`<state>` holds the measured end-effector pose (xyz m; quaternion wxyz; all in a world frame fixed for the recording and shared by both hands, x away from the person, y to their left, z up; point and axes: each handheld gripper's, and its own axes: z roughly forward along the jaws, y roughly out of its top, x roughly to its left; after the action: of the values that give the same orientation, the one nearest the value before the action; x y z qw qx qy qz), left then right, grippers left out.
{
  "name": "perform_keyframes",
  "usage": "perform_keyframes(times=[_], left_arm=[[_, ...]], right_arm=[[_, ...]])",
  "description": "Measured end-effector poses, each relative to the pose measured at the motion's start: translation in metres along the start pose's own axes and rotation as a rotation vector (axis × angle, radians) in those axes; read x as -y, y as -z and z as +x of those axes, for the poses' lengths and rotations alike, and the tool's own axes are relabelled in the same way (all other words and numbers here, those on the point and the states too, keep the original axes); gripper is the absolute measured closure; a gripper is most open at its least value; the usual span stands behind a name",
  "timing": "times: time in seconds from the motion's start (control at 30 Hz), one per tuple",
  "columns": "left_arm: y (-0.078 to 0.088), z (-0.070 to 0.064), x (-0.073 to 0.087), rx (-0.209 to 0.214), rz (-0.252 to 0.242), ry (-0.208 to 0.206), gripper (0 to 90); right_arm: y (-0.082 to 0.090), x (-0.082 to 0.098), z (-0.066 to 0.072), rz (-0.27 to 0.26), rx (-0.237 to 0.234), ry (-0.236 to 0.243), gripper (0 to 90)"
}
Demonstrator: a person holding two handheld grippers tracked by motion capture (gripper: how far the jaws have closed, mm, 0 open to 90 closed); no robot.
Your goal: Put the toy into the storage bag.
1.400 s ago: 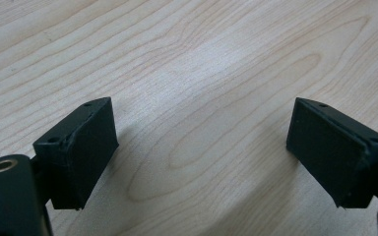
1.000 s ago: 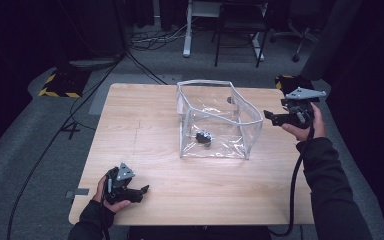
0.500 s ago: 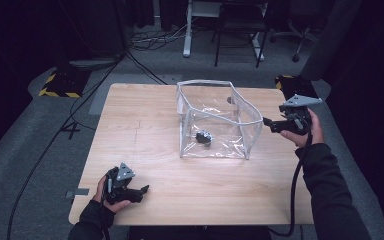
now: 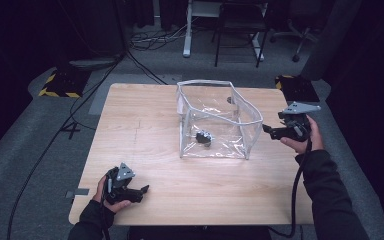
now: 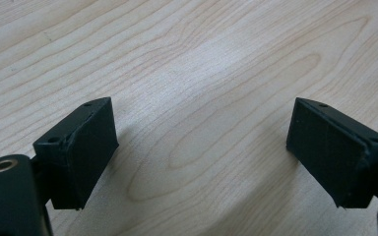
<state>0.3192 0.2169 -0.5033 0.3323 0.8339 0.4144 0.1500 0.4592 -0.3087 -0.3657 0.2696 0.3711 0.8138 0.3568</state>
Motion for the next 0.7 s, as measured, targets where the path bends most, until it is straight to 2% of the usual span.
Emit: perform_keyframes(times=[0.17, 0.2, 0.27, 0.33, 0.37, 0.47, 0.63, 0.67, 0.7], left_arm=[[0.0, 0.0, 0.0, 0.0, 0.004, -0.006, 12.1], [0.0, 0.0, 0.0, 0.0, 0.0, 0.0, 12.1], [0.0, 0.0, 0.0, 0.0, 0.002, -0.003, 12.1], [0.0, 0.0, 0.0, 0.001, 0.004, -0.004, 12.1], [0.0, 0.0, 0.0, 0.001, 0.004, -0.004, 12.1], [0.0, 0.0, 0.0, 0.0, 0.005, -0.006, 12.1], [0.0, 0.0, 0.0, 0.001, 0.0, 0.001, 12.1], [0.0, 0.0, 0.0, 0.0, 0.004, -0.006, 12.1], [0.0, 0.0, 0.0, 0.0, 0.002, -0.002, 12.1]], right_arm=[[-0.001, 0.008, 0.002, 0.006, -0.007, 0.006, 21.3], [-0.002, 0.01, 0.003, 0.006, -0.007, -0.005, 21.4], [-0.002, 0.013, 0.004, 0.014, -0.007, 0.014, 21.4], [-0.002, 0.015, 0.006, 0.018, -0.01, 0.004, 21.4], [-0.002, 0.017, 0.006, 0.019, -0.013, 0.015, 21.4], [-0.002, 0.022, 0.008, 0.024, -0.011, 0.004, 21.6], [-0.003, 0.03, 0.01, 0.033, -0.011, 0.028, 21.8], [-0.003, 0.031, 0.011, 0.038, -0.014, 0.014, 21.8], [-0.003, 0.032, 0.012, 0.042, -0.012, 0.019, 21.8]])
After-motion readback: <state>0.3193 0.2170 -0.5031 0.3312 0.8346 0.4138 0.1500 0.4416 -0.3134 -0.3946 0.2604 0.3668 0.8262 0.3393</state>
